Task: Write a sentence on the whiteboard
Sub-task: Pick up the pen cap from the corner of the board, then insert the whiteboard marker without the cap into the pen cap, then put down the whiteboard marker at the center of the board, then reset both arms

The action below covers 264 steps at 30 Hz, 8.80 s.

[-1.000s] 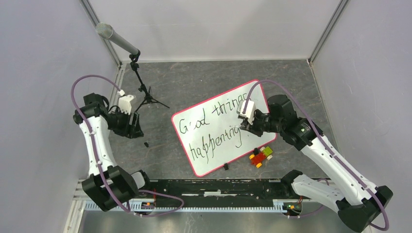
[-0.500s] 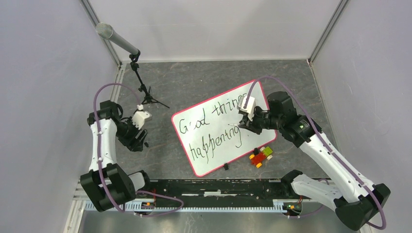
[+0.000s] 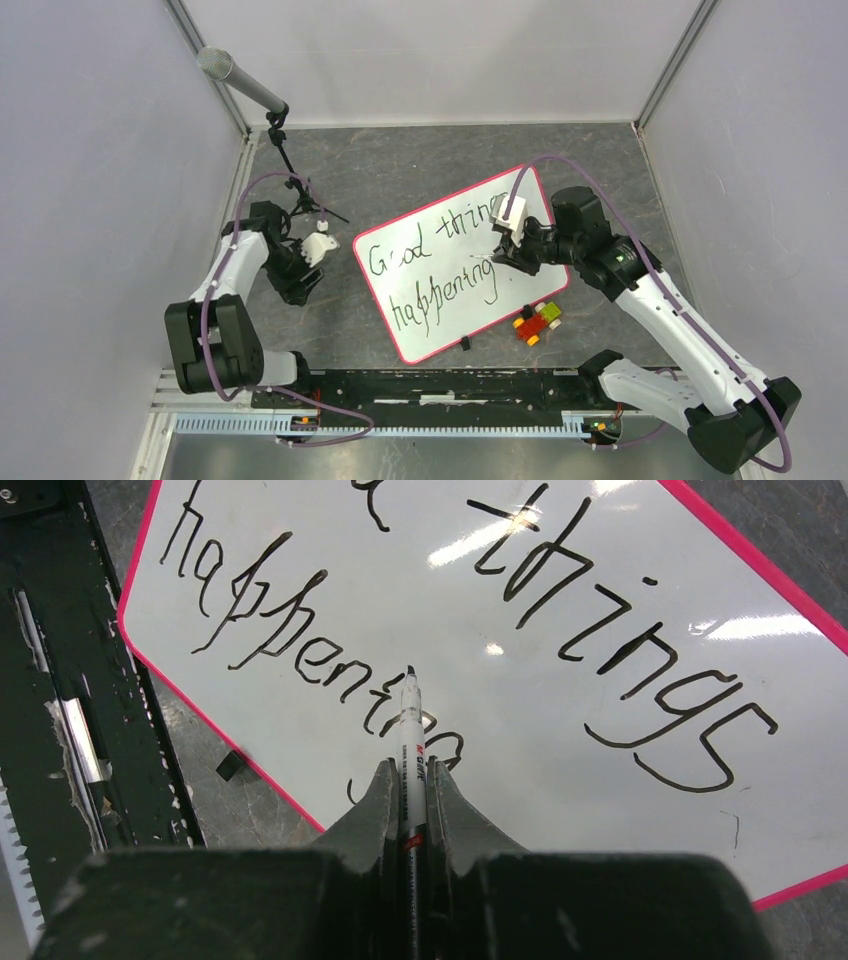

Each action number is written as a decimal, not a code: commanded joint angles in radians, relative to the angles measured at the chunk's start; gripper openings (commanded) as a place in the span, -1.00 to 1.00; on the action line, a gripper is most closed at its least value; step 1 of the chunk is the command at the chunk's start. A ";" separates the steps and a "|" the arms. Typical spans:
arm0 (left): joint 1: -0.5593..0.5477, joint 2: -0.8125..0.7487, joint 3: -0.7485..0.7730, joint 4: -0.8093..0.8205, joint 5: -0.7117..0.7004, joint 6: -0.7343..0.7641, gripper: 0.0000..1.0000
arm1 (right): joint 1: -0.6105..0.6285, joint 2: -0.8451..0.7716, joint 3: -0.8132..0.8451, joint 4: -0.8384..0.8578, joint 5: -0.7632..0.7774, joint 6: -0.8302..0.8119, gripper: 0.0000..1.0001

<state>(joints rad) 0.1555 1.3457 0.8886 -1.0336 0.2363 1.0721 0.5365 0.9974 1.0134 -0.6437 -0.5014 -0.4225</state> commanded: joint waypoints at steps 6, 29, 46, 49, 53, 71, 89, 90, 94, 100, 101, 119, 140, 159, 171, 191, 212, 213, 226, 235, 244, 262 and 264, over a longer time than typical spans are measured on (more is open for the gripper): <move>-0.041 0.101 -0.072 0.185 -0.068 -0.026 0.20 | -0.010 -0.002 0.039 0.015 -0.013 0.008 -1.00; -0.043 -0.207 0.465 -0.250 0.468 -0.400 -0.95 | -0.016 0.034 0.172 0.011 -0.127 0.048 -1.00; -0.324 -0.382 0.297 0.487 0.979 -1.314 -0.95 | -0.015 0.085 0.109 0.383 -0.533 0.367 -1.00; -0.390 -0.407 0.208 0.729 0.982 -1.541 -0.95 | -0.013 0.098 0.087 0.521 -0.593 0.518 -1.00; -0.401 -0.429 0.062 1.180 0.987 -1.945 -0.95 | -0.013 0.109 0.061 0.704 -0.634 0.704 -1.00; -0.402 -0.518 -0.129 1.713 0.875 -2.397 -0.95 | -0.013 0.110 -0.043 1.302 -0.640 1.251 -1.00; -0.444 -0.482 -0.088 1.588 0.882 -2.295 -0.95 | -0.013 0.172 0.051 1.115 -0.583 1.117 -1.00; -0.445 -0.482 -0.085 1.568 0.882 -2.279 -0.95 | -0.012 0.174 0.051 1.121 -0.586 1.121 -1.00; -0.450 -0.481 -0.077 1.506 0.882 -2.231 -0.95 | -0.009 0.179 0.050 1.133 -0.588 1.132 -1.00; -0.452 -0.478 -0.059 1.476 0.879 -2.212 -0.95 | -0.001 0.181 0.039 1.133 -0.592 1.133 -1.00; -0.452 -0.478 -0.057 1.476 0.880 -2.211 -0.95 | -0.001 0.181 0.039 1.132 -0.591 1.131 -1.00; -0.472 -0.458 -0.018 1.362 0.893 -2.123 -0.95 | 0.015 0.201 0.055 1.128 -0.589 1.128 -1.00; -0.575 -0.337 0.039 1.321 0.886 -2.085 -0.95 | 0.073 0.244 0.116 0.985 -0.561 0.998 -1.00; -0.625 -0.252 0.061 1.331 0.828 -2.085 -0.95 | 0.179 0.313 0.172 0.906 -0.542 0.917 -1.00; -0.551 -0.365 0.081 0.964 0.826 -1.764 -0.95 | 0.079 0.265 0.184 0.739 -0.504 0.781 -0.75; -0.096 -0.523 0.238 0.178 0.433 -0.989 -0.95 | -0.202 0.148 0.164 0.522 -0.496 0.594 0.84; 0.116 -0.325 -0.117 0.410 0.179 -0.665 -0.94 | -0.331 0.090 0.097 0.276 -0.449 0.330 0.89; 0.116 -0.299 -0.123 0.416 0.187 -0.641 -0.91 | -0.332 0.087 0.091 0.274 -0.443 0.326 0.89; 0.138 -0.117 -0.126 0.382 0.231 -0.428 -0.42 | -0.339 0.085 0.091 0.221 -0.398 0.281 0.89; 0.143 -0.127 -0.113 0.279 0.203 -0.366 -0.19 | -0.342 0.086 0.107 0.163 -0.374 0.230 0.90; 0.201 -0.068 0.088 0.105 0.280 -0.459 0.98 | -0.415 0.097 0.147 0.047 -0.320 0.109 0.96; 0.417 0.117 0.492 -0.018 0.349 -0.560 1.00 | -1.009 0.305 0.161 -0.070 -0.300 -0.275 0.96; 0.417 0.112 0.480 -0.006 0.344 -0.571 1.00 | -1.025 0.322 0.155 -0.067 -0.292 -0.289 0.96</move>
<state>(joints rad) 0.5716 1.4784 1.3834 -1.0767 0.5938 0.5598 -0.4591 1.2911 1.1759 -0.7197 -0.8085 -0.6361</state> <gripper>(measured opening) 0.994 0.979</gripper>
